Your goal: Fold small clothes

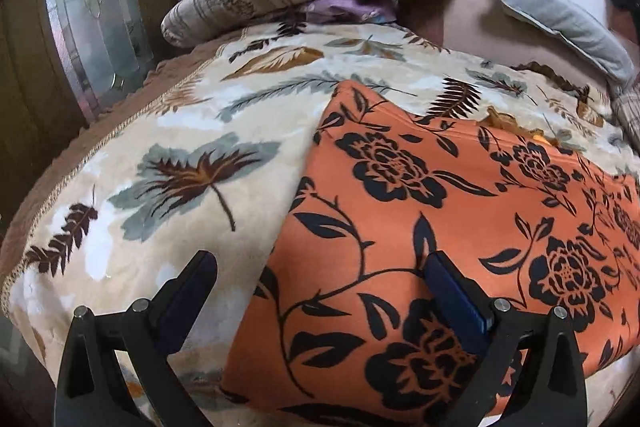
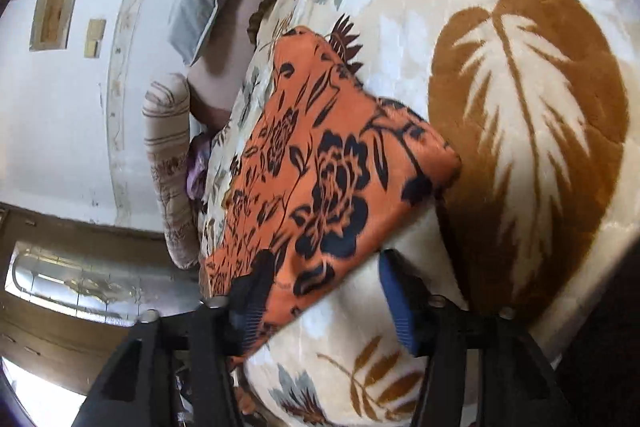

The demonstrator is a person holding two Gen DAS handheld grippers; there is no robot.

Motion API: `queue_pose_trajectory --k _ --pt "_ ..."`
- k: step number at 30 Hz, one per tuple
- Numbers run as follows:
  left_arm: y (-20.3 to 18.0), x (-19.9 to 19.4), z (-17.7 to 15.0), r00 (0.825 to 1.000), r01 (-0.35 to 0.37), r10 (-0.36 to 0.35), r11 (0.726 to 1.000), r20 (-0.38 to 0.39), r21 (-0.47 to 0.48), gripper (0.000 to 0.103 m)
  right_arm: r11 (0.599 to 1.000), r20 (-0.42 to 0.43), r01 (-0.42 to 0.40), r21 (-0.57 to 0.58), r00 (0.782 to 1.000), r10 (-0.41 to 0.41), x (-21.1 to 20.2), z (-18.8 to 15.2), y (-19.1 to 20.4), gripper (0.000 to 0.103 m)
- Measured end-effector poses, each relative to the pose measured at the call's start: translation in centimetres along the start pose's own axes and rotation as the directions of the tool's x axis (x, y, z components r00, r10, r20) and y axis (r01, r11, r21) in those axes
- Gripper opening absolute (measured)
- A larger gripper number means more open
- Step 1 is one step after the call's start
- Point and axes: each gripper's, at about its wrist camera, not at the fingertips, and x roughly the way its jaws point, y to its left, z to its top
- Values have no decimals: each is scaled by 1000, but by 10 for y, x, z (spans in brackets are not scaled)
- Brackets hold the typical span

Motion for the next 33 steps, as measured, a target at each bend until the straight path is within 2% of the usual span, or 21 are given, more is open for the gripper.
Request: queue_pose_trajectory --k 3,7,8,9,11,13,17,21,24,28,33 --pt "5 -1 2 1000 23 -22 999 4 -40 103 997 57 -44 59 998 41 2 10 -9 61" --pt "3 1 6 1000 22 -22 999 3 -35 103 995 105 -63 83 993 55 3 18 -9 59" --pt "4 0 8 1000 21 -21 999 7 -37 103 996 111 -52 72 993 43 6 20 -7 52" --pt "6 -1 10 1000 22 -21 999 13 -42 103 997 107 -35 69 994 27 8 22 -5 36" --pt "13 -6 14 999 14 -12 999 33 -51 103 995 96 -18 96 995 9 16 25 -6 22" --pt "24 -10 17 999 -4 7 999 49 -54 103 994 110 -8 107 994 -4 17 24 -1 20" --pt "50 -10 23 999 -8 10 997 30 -81 103 997 147 25 -68 989 -15 12 27 53 18" --pt "78 -6 33 1000 -21 22 991 3 -133 103 978 132 -8 -206 991 36 19 19 127 18" --pt "100 -5 48 998 -50 56 986 34 -156 103 949 71 -34 -312 996 59 39 -9 185 18" --pt "129 -4 63 982 -153 167 977 85 -151 103 921 -31 -74 -382 997 67 75 -60 231 18" --pt "177 7 61 982 -179 189 949 17 -260 103 907 -198 -121 -403 979 42 143 -140 249 18"
